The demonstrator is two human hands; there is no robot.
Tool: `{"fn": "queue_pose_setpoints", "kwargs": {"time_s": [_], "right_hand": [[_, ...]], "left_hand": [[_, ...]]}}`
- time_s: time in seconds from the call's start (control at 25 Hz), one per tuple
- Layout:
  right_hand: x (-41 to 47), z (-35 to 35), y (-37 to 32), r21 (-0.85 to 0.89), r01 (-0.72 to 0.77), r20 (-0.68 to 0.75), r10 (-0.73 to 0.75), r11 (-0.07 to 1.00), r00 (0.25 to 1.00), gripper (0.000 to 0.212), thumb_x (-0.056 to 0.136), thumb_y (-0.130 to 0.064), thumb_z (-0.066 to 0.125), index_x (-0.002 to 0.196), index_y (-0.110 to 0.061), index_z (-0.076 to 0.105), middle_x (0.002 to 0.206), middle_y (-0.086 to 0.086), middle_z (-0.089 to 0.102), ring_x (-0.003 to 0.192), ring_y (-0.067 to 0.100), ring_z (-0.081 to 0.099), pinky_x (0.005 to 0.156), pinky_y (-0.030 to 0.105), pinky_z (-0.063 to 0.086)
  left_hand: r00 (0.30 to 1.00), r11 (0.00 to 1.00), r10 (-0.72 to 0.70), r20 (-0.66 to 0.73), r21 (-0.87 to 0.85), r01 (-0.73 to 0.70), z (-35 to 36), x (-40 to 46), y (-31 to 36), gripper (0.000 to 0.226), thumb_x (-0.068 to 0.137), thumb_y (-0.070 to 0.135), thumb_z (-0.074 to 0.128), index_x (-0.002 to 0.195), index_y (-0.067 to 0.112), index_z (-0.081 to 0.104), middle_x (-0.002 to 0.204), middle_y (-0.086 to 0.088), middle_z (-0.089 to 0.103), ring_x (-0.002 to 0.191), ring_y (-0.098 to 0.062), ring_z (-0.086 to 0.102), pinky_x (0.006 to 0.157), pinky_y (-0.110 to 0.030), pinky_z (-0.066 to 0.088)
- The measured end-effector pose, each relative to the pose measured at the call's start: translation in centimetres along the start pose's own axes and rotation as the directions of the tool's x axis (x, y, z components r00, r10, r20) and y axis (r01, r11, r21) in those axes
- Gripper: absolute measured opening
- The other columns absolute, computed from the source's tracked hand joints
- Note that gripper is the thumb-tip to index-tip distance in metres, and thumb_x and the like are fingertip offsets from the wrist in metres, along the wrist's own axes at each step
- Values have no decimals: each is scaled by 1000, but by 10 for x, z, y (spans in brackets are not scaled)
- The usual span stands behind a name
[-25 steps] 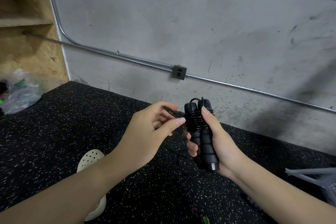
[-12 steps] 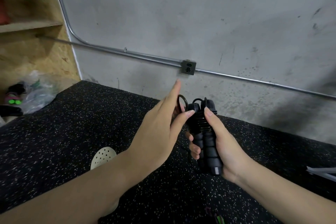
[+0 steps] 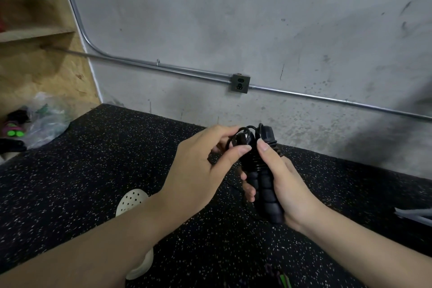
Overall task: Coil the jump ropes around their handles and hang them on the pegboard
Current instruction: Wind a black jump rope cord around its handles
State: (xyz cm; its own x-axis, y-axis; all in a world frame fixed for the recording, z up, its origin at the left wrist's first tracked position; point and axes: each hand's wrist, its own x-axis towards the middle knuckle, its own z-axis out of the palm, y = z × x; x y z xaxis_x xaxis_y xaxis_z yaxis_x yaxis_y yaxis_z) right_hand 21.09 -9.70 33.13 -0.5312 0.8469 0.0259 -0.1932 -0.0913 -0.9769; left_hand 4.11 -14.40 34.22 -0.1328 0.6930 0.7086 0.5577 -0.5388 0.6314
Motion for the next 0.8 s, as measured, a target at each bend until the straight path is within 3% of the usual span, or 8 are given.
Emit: {"fn": "queue_pose_setpoints", "kwargs": {"time_s": [0.2,0.36,0.52,0.68,0.8], "right_hand": [[2,-5,2,-198,178,6,-181,964,983,47,89,-54,62,101,-9,61,77,18,63,54,24,52,52,36,45],[1,-6,4,-269,241,36,-240,933,970,32,91,-50,61,95,-18,63,77,21,63,54,27,52,50,40,45],[-1,-7,5,-295,213,10,-220,932,976,27,87,-53,63,92,-26,64,75,15,65,55,27,53,51,38,45],[-2,-7,2,-310,191,21,-194,931,981,25,86,-55,63,88,-30,64,74,12,66,55,27,54,52,36,46],[-3,-7,-1,-272,169,43,-163,947,986,28,85,-55,62,88,-28,63,74,11,66,55,26,54,50,33,46]], "left_hand": [[996,996,-84,10,-4,84,-2,0,0,25,88,24,81,113,23,79,80,12,68,81,-14,65,76,-21,52],[996,996,-90,11,1,90,-1,-1,3,25,86,18,82,111,22,80,78,15,69,79,-11,66,72,-17,51],[995,995,-88,46,47,86,-3,0,5,21,89,18,80,110,21,81,77,13,69,77,-12,67,69,-22,52],[993,994,-98,68,55,94,-8,4,4,18,89,18,80,108,17,82,74,18,67,74,-6,66,68,-15,48],[995,996,-45,87,78,39,-11,5,6,16,91,17,78,107,17,82,79,14,71,76,-11,69,68,-27,54]]}}
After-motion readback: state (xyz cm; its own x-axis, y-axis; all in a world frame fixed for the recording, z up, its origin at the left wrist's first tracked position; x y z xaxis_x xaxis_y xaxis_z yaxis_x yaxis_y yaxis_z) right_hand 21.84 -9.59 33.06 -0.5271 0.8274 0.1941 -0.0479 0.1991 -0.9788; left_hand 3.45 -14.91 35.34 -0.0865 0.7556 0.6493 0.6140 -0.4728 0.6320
